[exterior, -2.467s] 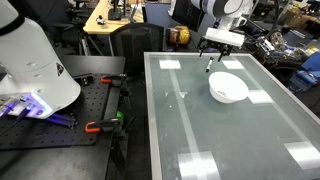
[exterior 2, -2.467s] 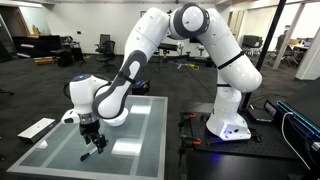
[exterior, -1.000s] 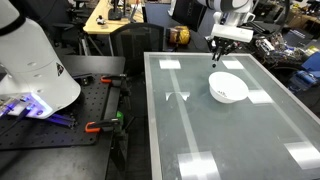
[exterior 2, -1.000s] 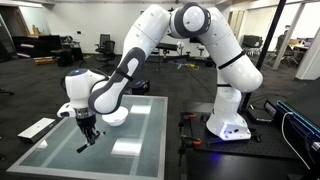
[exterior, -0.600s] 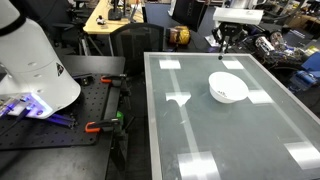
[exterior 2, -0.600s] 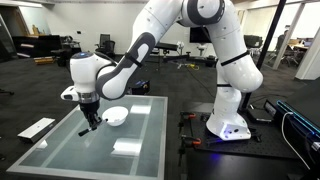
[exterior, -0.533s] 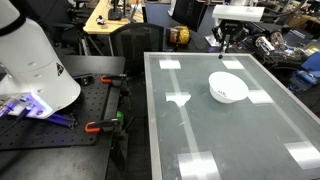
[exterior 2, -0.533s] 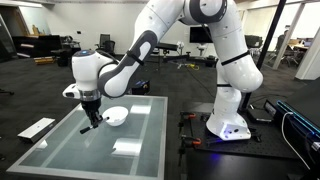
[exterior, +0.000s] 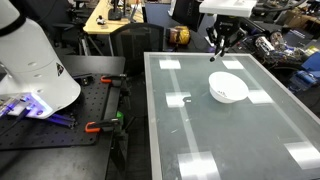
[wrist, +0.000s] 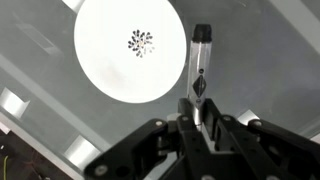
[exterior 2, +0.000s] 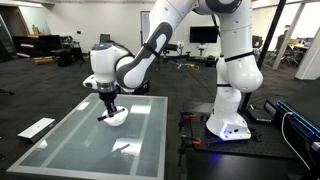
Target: Put the the black marker inside the white bowl
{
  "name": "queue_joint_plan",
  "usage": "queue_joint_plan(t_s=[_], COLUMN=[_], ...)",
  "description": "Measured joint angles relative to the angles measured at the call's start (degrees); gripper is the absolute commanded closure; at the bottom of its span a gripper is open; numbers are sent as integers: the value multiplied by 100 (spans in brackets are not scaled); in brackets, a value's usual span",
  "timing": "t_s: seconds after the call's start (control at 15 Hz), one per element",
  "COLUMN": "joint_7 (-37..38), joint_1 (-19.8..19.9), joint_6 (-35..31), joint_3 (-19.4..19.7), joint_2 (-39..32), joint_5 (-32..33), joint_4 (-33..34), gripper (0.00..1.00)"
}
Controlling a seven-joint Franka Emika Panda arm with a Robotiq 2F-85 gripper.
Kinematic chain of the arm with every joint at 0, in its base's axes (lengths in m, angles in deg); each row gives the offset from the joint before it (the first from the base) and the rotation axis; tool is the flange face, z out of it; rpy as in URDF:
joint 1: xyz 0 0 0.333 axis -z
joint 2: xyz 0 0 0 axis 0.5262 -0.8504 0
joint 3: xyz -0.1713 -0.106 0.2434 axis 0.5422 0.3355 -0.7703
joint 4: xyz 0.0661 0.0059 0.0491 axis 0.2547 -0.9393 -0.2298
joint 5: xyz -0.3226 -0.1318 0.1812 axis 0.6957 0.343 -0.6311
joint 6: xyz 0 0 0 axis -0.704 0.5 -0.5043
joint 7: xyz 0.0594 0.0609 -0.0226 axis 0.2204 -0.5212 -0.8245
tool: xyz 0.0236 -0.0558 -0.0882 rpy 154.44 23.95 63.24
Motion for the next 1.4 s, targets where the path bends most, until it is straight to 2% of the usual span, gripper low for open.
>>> queue_joint_plan(t_s=[0.33,0.8,1.4], joint_7=[779,1783,2323], joint_1=[6,9,8], joint_6=[-30,-261,-276], joint_3=[263,555,695], joint_2=[197,193,45], joint_5=[209,530,592], joint_4=[-475,-739,-697], gripper=[95,95,95])
